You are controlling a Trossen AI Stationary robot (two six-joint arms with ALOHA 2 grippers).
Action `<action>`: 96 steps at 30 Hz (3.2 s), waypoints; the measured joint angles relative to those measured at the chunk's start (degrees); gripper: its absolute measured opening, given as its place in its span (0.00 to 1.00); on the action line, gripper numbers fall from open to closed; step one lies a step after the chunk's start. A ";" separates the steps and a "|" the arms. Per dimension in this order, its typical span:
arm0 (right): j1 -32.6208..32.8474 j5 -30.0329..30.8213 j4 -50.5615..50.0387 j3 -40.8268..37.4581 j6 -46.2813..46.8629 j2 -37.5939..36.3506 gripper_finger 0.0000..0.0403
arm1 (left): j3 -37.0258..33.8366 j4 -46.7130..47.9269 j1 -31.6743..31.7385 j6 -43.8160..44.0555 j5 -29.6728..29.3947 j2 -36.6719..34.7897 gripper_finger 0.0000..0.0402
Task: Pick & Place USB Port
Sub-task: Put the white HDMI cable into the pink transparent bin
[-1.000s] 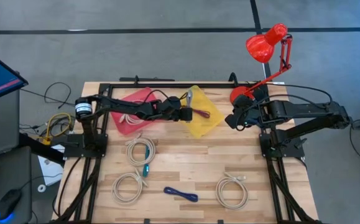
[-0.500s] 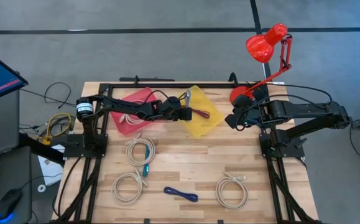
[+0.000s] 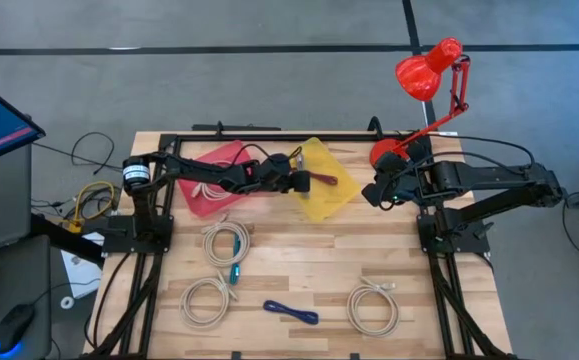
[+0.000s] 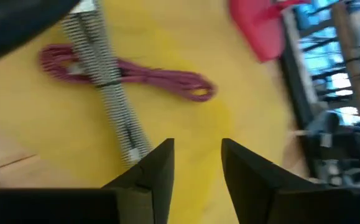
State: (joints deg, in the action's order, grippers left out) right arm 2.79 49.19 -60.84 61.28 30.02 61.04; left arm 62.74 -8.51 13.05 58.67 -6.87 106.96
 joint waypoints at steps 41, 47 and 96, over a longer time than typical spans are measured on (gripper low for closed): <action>0.63 -22.15 10.82 0.02 -24.31 0.02 0.23 | 0.39 25.11 -24.99 -42.16 -19.03 -41.28 0.01; 2.59 -28.18 15.08 0.04 -15.85 0.02 0.23 | 0.39 29.04 -28.13 -41.99 -19.65 -43.90 0.01; 39.28 -47.91 1.29 0.98 60.57 22.42 0.32 | -6.88 36.67 -37.54 -38.25 -19.28 -45.00 0.01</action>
State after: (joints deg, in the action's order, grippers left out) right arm 42.06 1.28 -59.55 62.26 90.59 83.45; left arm 55.86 28.16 -24.49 20.43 -26.15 61.95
